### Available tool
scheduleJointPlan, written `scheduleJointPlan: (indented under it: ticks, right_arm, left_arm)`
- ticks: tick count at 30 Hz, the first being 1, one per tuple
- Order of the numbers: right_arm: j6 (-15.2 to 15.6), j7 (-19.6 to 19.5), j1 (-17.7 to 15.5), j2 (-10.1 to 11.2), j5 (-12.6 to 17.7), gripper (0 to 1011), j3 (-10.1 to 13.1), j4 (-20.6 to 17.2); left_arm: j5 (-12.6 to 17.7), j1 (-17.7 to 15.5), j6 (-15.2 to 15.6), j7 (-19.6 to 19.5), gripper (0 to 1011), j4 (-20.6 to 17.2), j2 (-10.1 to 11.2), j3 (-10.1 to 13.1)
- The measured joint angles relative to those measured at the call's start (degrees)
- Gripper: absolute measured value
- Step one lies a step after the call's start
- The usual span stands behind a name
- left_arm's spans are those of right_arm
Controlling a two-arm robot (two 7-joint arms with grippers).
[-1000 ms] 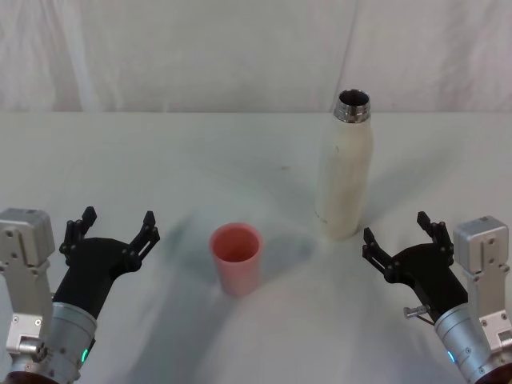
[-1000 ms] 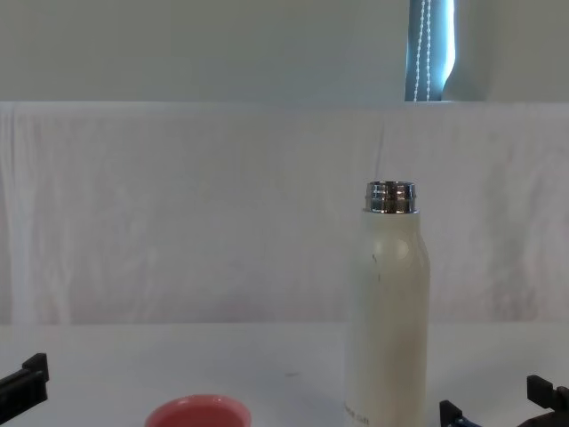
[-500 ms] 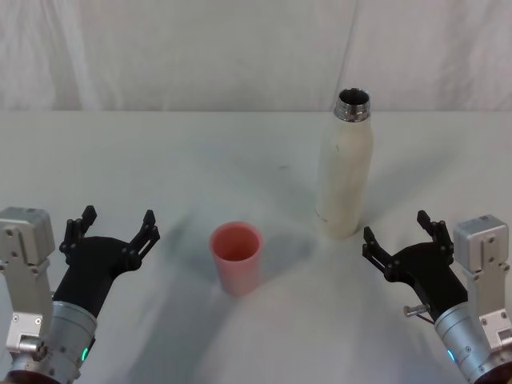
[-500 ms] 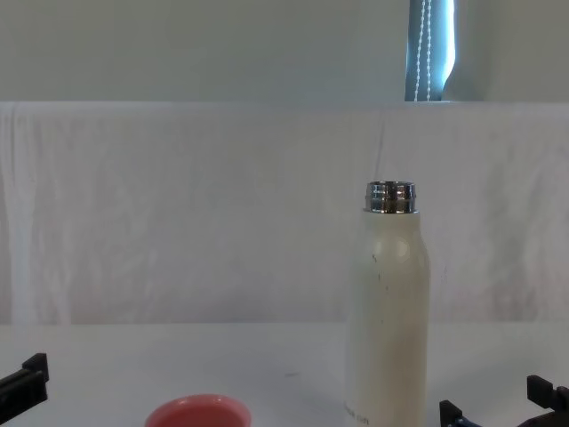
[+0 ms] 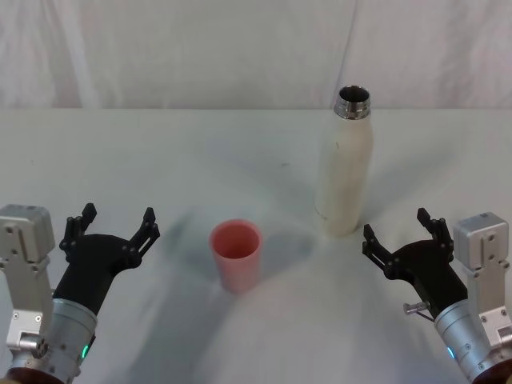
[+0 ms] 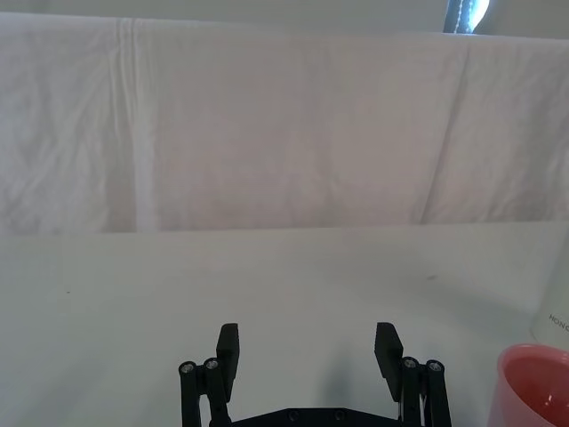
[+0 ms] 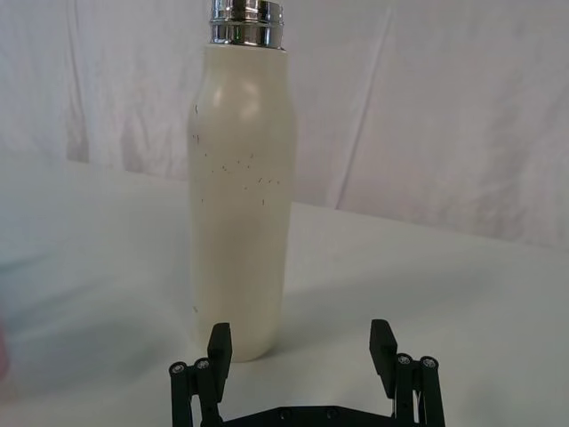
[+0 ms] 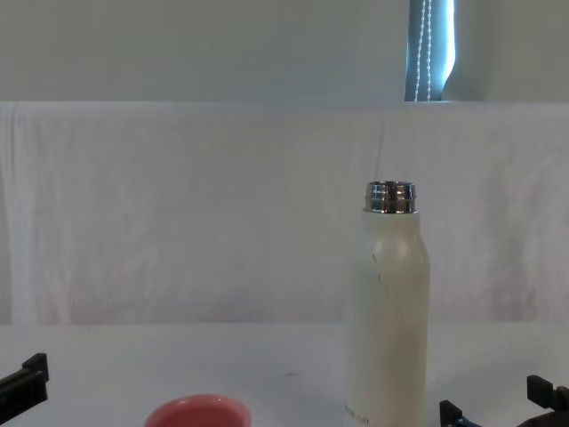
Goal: Grasp the thermos with one hand and pour water into the cup lid.
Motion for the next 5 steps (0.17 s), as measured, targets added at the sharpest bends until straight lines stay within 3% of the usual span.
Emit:
scheduleJointPlan:
  ticks: [5]
  right_arm:
    - [0.0, 0.0, 0.0, 0.0, 0.0, 1001, 0.0, 0.0]
  left_arm:
    - [0.0, 0.0, 0.0, 0.0, 1001, 0.0, 0.0, 0.0]
